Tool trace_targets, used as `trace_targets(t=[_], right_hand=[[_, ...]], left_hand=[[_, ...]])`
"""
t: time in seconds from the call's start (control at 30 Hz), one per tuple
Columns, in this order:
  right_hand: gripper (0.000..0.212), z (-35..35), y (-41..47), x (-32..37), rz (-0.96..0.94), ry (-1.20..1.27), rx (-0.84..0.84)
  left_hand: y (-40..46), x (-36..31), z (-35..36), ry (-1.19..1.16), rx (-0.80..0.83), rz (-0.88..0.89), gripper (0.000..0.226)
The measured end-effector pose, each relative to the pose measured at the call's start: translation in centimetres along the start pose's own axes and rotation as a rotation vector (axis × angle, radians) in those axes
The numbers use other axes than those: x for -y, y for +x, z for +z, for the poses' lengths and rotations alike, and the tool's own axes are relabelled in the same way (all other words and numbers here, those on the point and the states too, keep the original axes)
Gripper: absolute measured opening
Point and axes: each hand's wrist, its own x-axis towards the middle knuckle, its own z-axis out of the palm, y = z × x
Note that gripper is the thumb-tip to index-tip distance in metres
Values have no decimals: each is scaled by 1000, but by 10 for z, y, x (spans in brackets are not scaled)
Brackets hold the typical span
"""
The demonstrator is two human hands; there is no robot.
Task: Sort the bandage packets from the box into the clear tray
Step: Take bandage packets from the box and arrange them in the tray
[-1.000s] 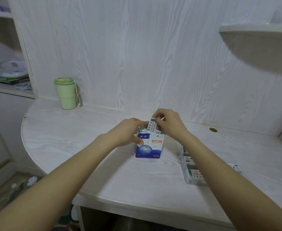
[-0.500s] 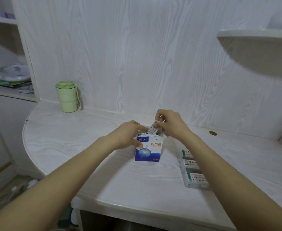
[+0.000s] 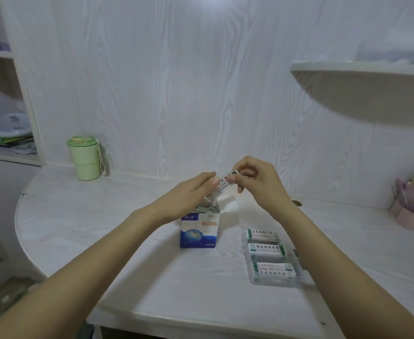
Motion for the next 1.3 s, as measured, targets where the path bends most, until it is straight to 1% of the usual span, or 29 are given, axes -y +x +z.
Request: trace_targets(t=[0.13, 0.27, 0.37, 0.47, 0.53, 0.67, 0.87, 1.03, 1.13, 1.3], right_hand=[[11, -18, -18, -6, 71, 189, -85], [11, -41, -38, -22, 157, 246, -139], [11, -62, -52, -35, 247, 255, -149], [10, -82, -64, -47, 300, 250, -168], [12, -93, -71, -53, 304, 245, -184], [15, -111, -79, -60, 288, 211, -194], [18, -124, -86, -71, 309, 231, -157], [14, -130, -92, -79, 342, 224, -149], [15, -132, -94, -82, 360, 215, -170], [14, -137, -96, -84, 352, 168, -156]], left_hand=[[6, -20, 32, -277, 95, 3, 41], [11, -33, 65, -370, 97, -40, 28], [18, -39, 88, -488, 95, -56, 19], [23, -41, 109, -570, 54, -98, 21], [26, -45, 123, -599, 38, -130, 21], [33, -55, 140, -691, 74, -180, 22], [39, -59, 153, -579, -45, -203, 16], [37, -61, 163, -581, -54, -208, 11], [37, -61, 166, -569, -74, -205, 10], [42, -60, 167, -537, -135, -254, 15]])
